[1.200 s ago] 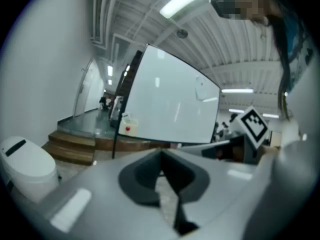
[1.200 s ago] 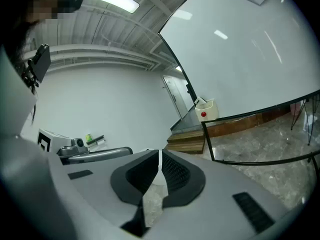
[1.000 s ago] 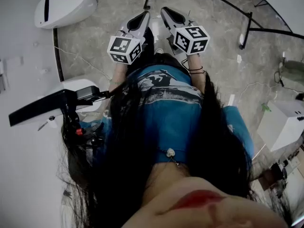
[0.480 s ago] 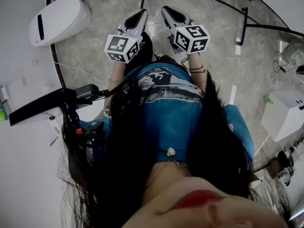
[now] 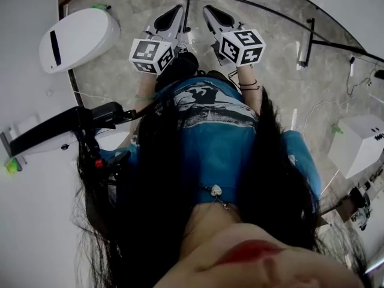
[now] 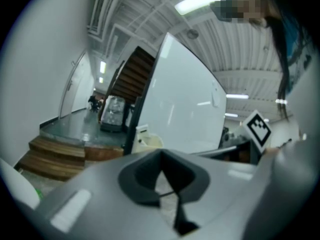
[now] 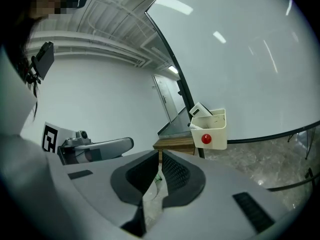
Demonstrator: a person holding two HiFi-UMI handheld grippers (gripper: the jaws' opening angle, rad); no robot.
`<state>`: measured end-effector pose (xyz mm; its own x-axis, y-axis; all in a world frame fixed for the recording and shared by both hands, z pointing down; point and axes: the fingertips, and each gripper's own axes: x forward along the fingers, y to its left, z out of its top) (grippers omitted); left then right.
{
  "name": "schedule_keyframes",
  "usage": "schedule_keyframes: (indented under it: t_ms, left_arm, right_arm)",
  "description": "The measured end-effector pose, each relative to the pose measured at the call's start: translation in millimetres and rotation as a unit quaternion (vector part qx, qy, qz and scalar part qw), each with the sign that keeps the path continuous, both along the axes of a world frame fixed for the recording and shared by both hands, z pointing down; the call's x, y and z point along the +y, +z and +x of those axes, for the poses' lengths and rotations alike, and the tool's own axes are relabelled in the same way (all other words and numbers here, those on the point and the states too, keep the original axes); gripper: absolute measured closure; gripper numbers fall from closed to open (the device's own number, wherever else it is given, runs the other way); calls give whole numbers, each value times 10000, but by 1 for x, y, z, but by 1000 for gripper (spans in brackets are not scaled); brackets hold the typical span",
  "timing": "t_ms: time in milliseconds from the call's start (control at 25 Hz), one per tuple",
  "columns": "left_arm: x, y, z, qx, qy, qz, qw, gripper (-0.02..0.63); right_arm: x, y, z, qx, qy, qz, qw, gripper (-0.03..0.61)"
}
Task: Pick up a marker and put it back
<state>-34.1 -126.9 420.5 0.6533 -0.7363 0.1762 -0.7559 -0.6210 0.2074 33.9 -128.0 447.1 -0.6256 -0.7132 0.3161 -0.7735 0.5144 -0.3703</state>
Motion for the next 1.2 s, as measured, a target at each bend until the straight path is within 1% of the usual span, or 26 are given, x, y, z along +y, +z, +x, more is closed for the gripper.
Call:
schedule_keyframes:
  t_ms: [160,240,480,680,840,1000,1120,1200]
  left_arm:
    - [-68,10,-52,84,17,-98,9999,614]
    - [-80,12,-59,105,29,-122,9999,614]
    - [-79,10,-45,171,104,-192,9996,614]
    - [-112,22,-32,212,127,-329,9992,614]
    - [-115,27,-34,217,34,-392,9990,614]
    - [-126,23,-42,208,-206,-371,9989,614]
    - [-137,13,-40,224,-361,-318,9986,614]
    - [-141,11,-40,229,-441,-307,9983,613]
  right_arm:
    - [-62,14,-50,68,53,-153,9998,552]
    - [-73,16,-57,89,69,-165,9998,552]
    - [-73,6,-42,169,188,-104,9996,552]
    - [-109,12,-24,343,267,-30,9991,552]
    - [-120,4,-17,343,318,193,9987,552]
    - [-134,0,-19,443,140,282,9985,551]
    - [-146,-6,-21,588,-114,342,9976,551]
    - [-151,-10,-27,709,-324,462,9959,549]
